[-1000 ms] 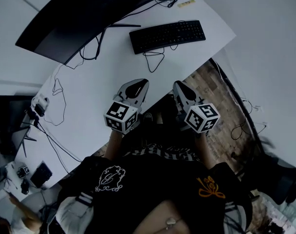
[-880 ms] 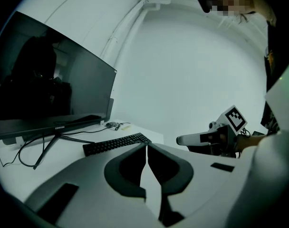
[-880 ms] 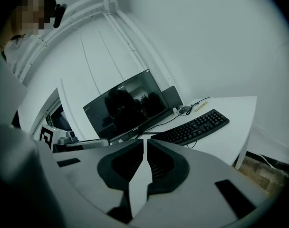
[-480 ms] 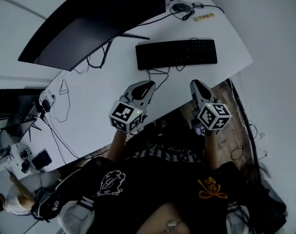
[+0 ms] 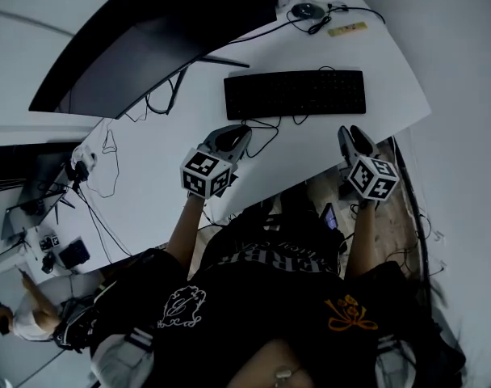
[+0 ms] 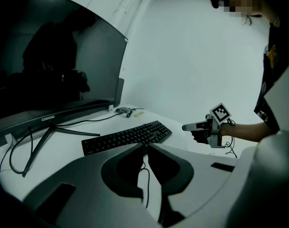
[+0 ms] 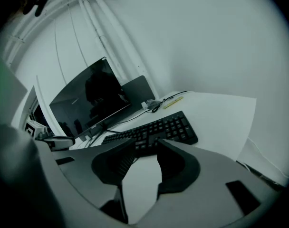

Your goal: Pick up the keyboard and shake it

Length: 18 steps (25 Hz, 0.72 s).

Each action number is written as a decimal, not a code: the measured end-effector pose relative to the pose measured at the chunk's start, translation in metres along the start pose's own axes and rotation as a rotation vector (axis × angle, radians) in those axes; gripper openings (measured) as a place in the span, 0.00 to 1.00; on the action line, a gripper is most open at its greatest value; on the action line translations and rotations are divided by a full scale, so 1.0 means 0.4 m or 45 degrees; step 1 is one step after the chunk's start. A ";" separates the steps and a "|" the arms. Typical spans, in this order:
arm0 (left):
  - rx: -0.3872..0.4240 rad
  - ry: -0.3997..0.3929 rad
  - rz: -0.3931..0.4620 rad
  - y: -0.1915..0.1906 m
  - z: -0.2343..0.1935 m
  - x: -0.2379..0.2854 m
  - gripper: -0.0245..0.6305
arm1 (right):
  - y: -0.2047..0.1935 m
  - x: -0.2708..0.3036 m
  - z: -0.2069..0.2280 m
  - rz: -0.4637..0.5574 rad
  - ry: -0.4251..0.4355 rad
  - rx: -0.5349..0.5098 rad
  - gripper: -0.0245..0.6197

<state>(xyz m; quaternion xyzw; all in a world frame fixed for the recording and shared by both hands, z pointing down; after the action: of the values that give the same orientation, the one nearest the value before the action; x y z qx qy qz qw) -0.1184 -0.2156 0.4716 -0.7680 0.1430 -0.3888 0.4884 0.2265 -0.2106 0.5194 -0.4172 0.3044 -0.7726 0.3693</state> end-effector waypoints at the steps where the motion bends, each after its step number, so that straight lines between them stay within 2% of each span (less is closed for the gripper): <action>1: -0.009 0.003 -0.006 -0.001 -0.019 0.015 0.08 | 0.005 0.014 0.024 -0.001 -0.032 -0.017 0.26; 4: -0.068 0.005 -0.014 0.004 -0.079 0.057 0.08 | 0.017 0.054 0.095 0.004 -0.132 -0.041 0.30; 7: -0.166 0.027 -0.004 0.008 -0.140 0.096 0.12 | 0.025 0.092 0.164 -0.032 -0.178 -0.043 0.34; 12: -0.307 0.055 -0.055 -0.005 -0.241 0.145 0.32 | 0.031 0.161 0.219 -0.164 -0.147 -0.081 0.46; 16: -0.358 0.107 -0.152 -0.034 -0.326 0.179 0.47 | 0.040 0.198 0.241 -0.194 -0.150 -0.109 0.48; 18: -0.368 0.139 -0.214 -0.049 -0.365 0.193 0.50 | 0.037 0.210 0.246 -0.202 -0.143 -0.093 0.48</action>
<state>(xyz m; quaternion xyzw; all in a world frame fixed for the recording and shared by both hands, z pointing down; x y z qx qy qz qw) -0.1785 -0.3458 0.5558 -0.8174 0.1588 -0.4447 0.3300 0.2849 -0.3040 0.5890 -0.4958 0.2770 -0.7633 0.3079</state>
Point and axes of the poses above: the fingertips, and each gripper's own axes: x forward along the fingers, z to its right, y out of its top, the point moved 9 cm from there along -x, backward along the fingers, and after that the axes turned 5 degrees about z, right-handed, at the moved point
